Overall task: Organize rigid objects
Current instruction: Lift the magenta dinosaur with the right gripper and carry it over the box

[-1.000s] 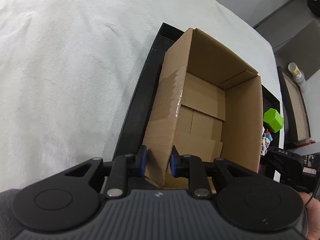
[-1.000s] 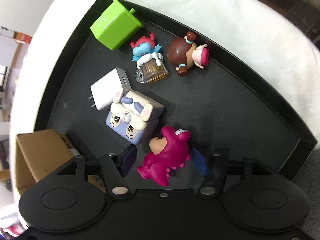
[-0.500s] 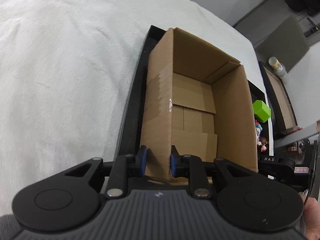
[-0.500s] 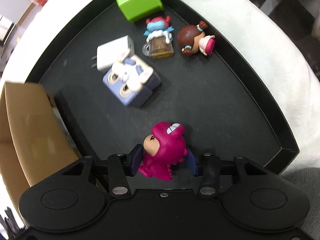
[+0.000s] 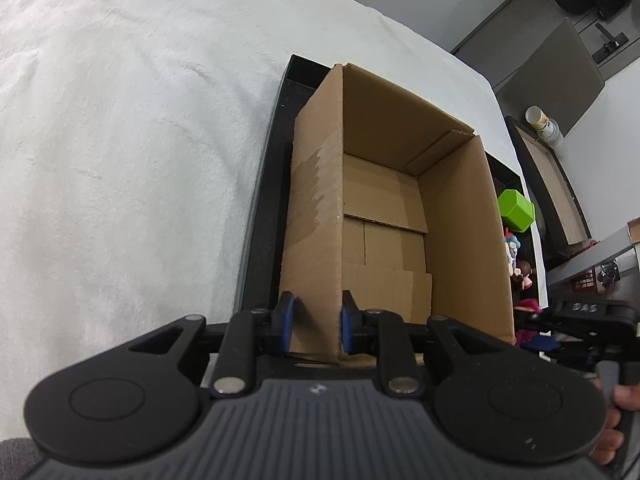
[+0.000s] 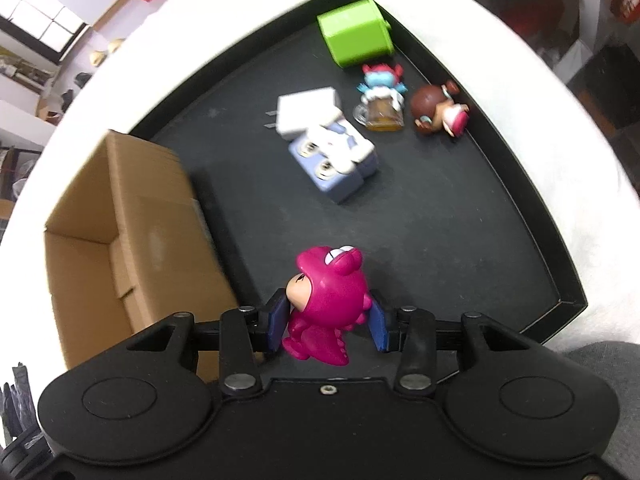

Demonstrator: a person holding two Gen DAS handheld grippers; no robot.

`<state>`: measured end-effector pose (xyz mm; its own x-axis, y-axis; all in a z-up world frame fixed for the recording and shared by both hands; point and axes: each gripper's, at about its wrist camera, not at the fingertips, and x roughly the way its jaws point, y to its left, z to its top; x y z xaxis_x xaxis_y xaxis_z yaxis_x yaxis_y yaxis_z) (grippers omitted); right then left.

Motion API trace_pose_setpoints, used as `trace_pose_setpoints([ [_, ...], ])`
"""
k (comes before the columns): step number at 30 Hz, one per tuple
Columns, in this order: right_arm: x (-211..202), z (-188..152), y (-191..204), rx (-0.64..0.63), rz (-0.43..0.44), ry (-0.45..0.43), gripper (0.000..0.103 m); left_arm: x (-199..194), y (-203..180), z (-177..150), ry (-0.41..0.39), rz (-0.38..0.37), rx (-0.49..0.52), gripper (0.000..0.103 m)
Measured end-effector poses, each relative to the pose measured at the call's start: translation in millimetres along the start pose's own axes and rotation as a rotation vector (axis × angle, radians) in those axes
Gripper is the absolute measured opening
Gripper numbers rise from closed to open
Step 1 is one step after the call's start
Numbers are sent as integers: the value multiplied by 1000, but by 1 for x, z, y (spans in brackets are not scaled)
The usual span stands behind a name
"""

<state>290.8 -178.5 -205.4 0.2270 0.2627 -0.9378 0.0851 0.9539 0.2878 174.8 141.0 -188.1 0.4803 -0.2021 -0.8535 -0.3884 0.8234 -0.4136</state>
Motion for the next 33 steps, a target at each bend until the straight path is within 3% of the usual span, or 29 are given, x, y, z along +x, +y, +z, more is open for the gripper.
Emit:
trace_pose_setpoints([
  [8,-48,-8,28,-63,36,-36,41,-2,7,-2,14,-35,-10,23],
  [17,-70,-8,59,-133,110,-105,41,-6,13,-3,11,-41,-33,23],
  [23,-69,-13,83,-181,165,-101,42,-7,17,-4,7,-57,-54,24],
  [33,-55,-29,129,-272,174,-87,42,-8,20,-3,13,-70,-46,24],
])
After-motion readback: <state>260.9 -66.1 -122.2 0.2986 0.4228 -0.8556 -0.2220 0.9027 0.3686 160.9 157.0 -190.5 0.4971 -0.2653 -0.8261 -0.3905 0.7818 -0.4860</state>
